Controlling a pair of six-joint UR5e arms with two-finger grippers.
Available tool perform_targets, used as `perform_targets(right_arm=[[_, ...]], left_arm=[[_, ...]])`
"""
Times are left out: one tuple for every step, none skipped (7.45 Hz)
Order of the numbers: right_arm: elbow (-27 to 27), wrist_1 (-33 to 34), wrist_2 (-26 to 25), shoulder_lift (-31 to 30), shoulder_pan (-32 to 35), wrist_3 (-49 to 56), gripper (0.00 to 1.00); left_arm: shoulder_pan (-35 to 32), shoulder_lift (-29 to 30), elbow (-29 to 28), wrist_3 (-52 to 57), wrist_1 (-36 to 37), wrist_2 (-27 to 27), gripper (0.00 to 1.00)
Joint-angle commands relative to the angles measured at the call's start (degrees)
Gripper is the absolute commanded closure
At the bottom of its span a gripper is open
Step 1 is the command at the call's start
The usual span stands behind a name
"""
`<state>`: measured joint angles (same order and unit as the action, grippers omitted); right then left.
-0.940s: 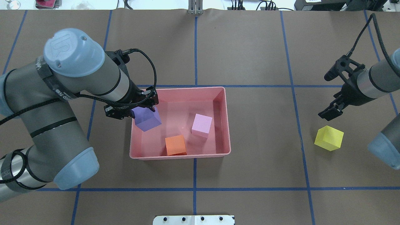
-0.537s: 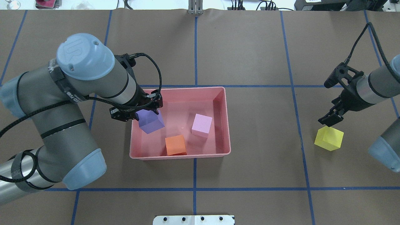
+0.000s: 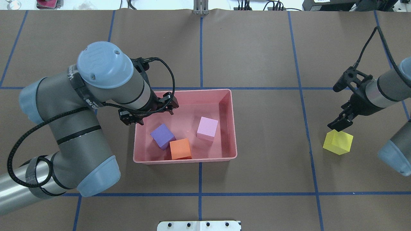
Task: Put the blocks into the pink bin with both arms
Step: 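Lower the purple cube into the bin with the left gripper while the right descends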
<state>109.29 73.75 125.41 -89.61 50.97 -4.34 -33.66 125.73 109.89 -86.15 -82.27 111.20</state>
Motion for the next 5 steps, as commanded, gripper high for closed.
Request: perform_targets(right_arm=[[-0.7, 0.8, 0.4, -0.1, -1.2, -0.3, 0.00], [-1.5, 0.7, 1.6, -0.1, -2.1, -0.6, 0.00], [-1.5, 0.7, 1.6, -0.8, -2.4, -0.6, 0.00], [-1.7, 0.8, 1.4, -1.4, -3.1, -0.6, 0.00], [-1.7, 0.8, 1.5, -2.1, -3.4, -0.7, 0.00]], left_arm=[[0.1, 0.0, -0.1, 0.0, 0.0, -0.2, 0.00], [0.1, 0.0, -0.1, 0.0, 0.0, -0.2, 0.00], [0.1, 0.0, -0.1, 0.0, 0.0, -0.2, 0.00], [0.1, 0.0, -0.1, 0.0, 0.0, -0.2, 0.00], [0.1, 0.0, 0.0, 0.0, 0.0, -0.2, 0.00]])
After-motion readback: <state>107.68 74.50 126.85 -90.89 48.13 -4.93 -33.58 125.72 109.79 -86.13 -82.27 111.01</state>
